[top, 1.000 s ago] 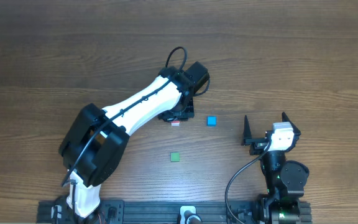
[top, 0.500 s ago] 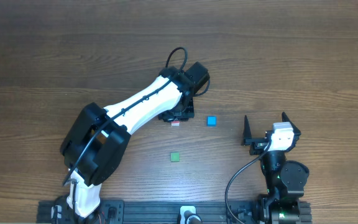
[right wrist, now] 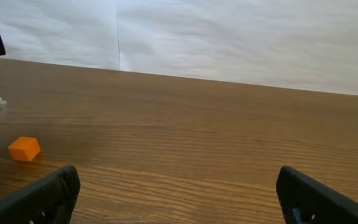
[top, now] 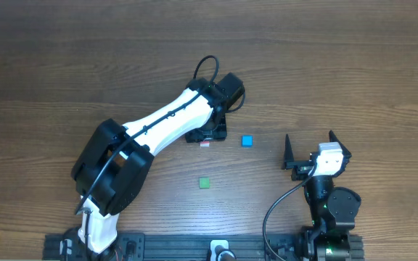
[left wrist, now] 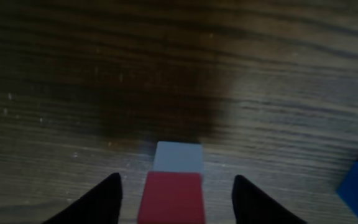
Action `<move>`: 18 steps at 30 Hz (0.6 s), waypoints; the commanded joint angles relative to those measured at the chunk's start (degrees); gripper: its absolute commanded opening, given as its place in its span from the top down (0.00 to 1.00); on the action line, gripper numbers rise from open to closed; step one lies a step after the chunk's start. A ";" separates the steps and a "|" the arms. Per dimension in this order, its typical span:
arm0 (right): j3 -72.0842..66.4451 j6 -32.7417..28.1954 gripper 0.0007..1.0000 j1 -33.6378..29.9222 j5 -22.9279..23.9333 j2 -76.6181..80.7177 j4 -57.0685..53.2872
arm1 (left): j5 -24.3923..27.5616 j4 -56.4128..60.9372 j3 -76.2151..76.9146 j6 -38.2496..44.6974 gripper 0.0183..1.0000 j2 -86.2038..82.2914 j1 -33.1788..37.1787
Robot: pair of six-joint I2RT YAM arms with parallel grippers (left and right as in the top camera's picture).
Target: Stack Cubes
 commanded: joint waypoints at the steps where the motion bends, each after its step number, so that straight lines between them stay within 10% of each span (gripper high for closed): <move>1: -0.35 -0.09 0.01 -0.35 0.13 -0.52 -0.11 | -2.40 0.68 1.42 -0.31 0.37 -1.29 0.31; 18: -0.35 -0.09 0.01 -0.35 0.13 -0.52 -0.11 | -2.91 -0.70 17.03 8.26 0.37 5.92 9.11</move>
